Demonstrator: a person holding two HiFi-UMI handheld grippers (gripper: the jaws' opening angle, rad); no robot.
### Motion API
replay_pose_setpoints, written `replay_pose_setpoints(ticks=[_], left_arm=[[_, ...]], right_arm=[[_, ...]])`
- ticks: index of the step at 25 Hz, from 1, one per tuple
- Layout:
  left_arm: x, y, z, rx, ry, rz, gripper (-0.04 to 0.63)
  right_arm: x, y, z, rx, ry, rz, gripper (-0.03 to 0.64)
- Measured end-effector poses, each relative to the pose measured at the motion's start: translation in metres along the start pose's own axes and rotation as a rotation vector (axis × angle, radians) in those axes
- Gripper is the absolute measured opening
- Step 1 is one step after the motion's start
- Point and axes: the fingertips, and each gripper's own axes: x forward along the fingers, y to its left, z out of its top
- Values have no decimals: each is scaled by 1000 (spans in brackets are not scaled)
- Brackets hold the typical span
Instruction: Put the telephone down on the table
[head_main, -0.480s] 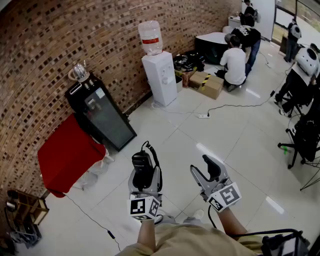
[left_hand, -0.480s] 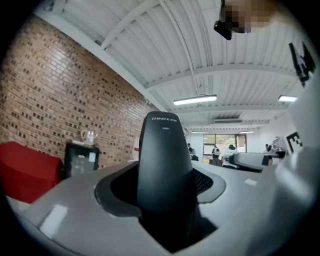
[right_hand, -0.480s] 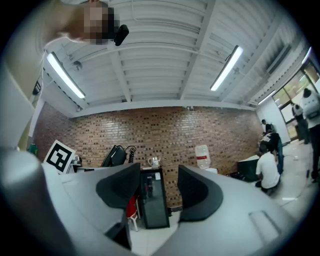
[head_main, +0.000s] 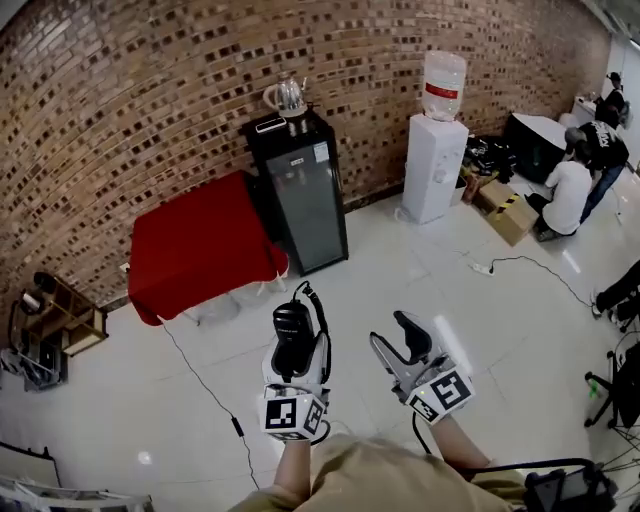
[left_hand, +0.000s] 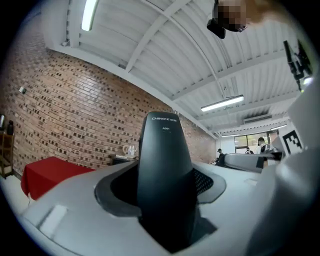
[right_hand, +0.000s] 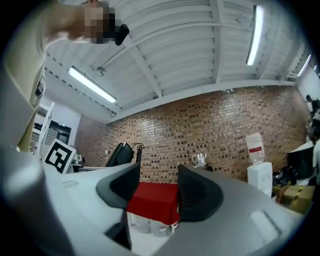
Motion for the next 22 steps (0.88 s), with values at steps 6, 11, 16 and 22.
replay_pose_setpoints(ticks=[6, 11, 16, 22], left_arm=[[-28, 108, 35, 25, -17, 92, 278], [-47, 214, 24, 52, -13, 143, 278], [-86, 341, 29, 80, -12, 176, 278], [-130, 472, 2, 67, -9, 314, 278]], right_arm=[[105, 60, -17, 29, -2, 84, 227], [185, 115, -72, 59, -3, 138, 227], [293, 193, -150, 135, 26, 180, 227], [391, 260, -231, 200, 44, 274, 227]])
